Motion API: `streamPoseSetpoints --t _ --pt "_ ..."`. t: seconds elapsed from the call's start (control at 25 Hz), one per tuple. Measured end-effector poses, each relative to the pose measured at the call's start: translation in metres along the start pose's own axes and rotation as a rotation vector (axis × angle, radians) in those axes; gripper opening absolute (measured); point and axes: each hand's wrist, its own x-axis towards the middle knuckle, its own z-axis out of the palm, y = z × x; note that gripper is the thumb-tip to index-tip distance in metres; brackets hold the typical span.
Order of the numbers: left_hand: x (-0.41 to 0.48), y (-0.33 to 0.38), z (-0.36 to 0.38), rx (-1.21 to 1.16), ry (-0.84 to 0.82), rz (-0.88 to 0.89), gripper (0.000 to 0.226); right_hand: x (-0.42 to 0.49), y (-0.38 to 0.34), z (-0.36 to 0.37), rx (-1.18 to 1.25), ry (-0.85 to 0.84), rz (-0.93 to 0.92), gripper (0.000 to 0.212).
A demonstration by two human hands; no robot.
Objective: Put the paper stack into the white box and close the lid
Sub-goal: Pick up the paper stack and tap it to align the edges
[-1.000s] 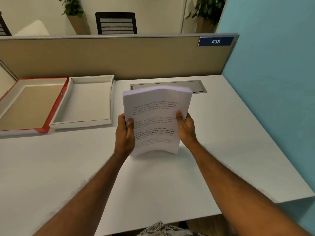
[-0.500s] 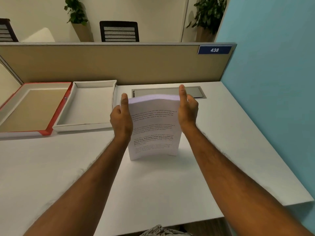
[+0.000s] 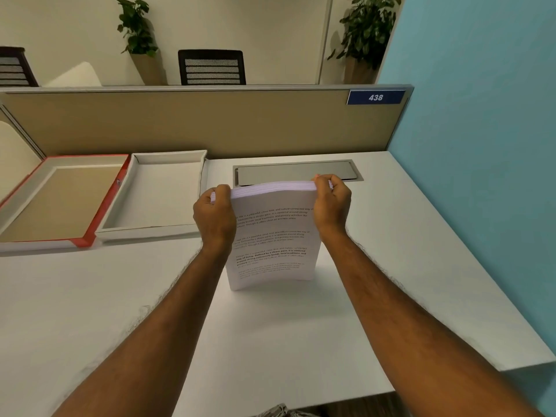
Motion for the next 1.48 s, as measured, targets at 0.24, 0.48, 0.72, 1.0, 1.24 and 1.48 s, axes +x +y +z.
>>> streamPoseSetpoints --t 0.24,0.48,0.72,1.0,1.24,1.48 --pt "-0.004 -0.034 -0.013 -0.062 -0.152 0.193 0.072 -0.008 0.016 -0.011 0.054 -0.058 -0.074 0.044" --pt "-0.035 -0.084 -0.022 0.003 -0.269 0.184 0.074 -0.031 0.096 -0.027 -0.017 -0.188 -0.136 0.056" --pt "-0.034 -0.120 -0.017 0.110 -0.274 0.162 0.036 -0.039 0.142 -0.024 -0.109 -0.302 -0.112 0.048" --pt "-0.027 -0.116 -0.006 0.075 -0.150 0.152 0.028 -0.043 0.129 -0.007 0.007 -0.231 -0.141 0.026" --pt "-0.021 -0.116 -0.010 0.063 -0.142 0.222 0.026 -0.040 0.120 -0.008 0.044 -0.258 -0.213 0.044" --pt "-0.024 -0.140 -0.009 0.117 -0.163 0.246 0.031 -0.045 0.154 -0.010 -0.036 -0.267 -0.169 0.025"
